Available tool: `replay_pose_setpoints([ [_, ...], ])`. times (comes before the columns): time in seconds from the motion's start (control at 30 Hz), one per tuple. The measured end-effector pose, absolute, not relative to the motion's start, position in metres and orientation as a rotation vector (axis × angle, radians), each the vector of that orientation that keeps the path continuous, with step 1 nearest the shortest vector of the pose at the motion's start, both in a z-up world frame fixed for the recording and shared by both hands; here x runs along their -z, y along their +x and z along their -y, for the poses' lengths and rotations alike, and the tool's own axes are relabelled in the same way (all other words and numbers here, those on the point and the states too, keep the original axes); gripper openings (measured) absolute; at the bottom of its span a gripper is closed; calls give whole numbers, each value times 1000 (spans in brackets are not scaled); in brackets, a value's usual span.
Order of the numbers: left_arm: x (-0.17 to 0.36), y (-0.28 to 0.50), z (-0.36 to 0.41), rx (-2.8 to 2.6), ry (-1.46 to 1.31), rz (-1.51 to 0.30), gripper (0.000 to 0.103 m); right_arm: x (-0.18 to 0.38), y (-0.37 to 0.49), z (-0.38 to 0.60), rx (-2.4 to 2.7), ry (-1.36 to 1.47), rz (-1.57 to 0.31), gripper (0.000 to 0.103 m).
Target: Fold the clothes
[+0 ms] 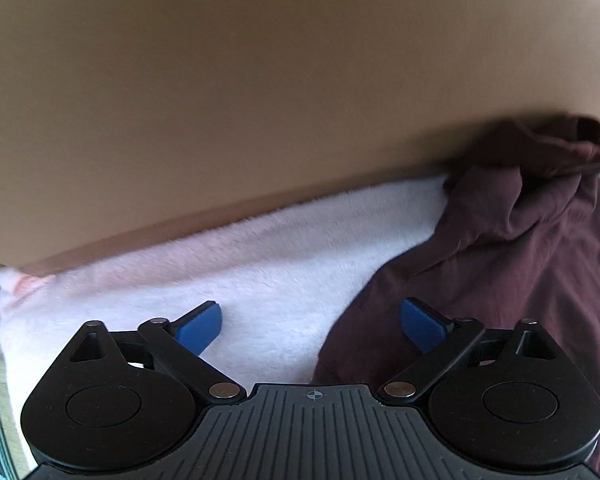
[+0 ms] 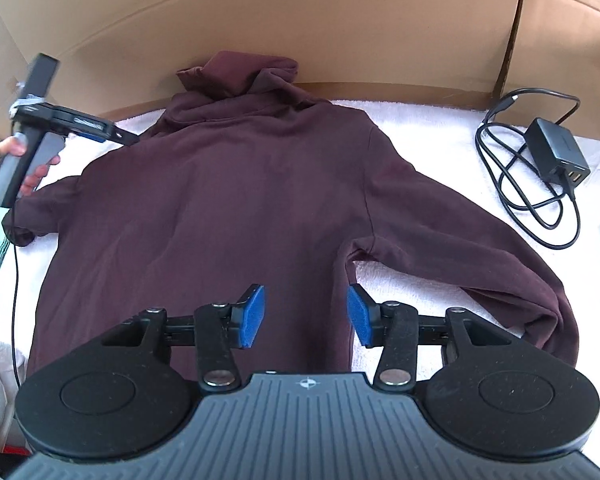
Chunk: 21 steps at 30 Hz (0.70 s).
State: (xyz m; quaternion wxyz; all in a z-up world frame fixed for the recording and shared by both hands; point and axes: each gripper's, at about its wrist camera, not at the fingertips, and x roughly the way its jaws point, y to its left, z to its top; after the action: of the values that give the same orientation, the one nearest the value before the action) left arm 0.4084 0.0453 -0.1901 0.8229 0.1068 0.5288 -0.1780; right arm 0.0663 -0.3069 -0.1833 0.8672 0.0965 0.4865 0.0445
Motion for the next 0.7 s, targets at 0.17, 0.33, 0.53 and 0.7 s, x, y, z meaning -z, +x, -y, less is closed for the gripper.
replay_pose_setpoints([
  [0.17, 182, 401, -43, 401, 222, -1104, 42, 183, 70, 308, -74, 221, -1011, 54],
  [0.33, 168, 390, -35, 369, 262, -1044, 0, 189, 79, 300, -76, 223, -1014, 56],
  [0.53, 149, 397, -57, 414, 121, -1043, 6, 187, 81, 294, -104, 196, -1016, 59],
  [0.7, 159, 395, -76, 463, 15, -1124, 79, 189, 81, 295, -92, 202, -1028, 60],
])
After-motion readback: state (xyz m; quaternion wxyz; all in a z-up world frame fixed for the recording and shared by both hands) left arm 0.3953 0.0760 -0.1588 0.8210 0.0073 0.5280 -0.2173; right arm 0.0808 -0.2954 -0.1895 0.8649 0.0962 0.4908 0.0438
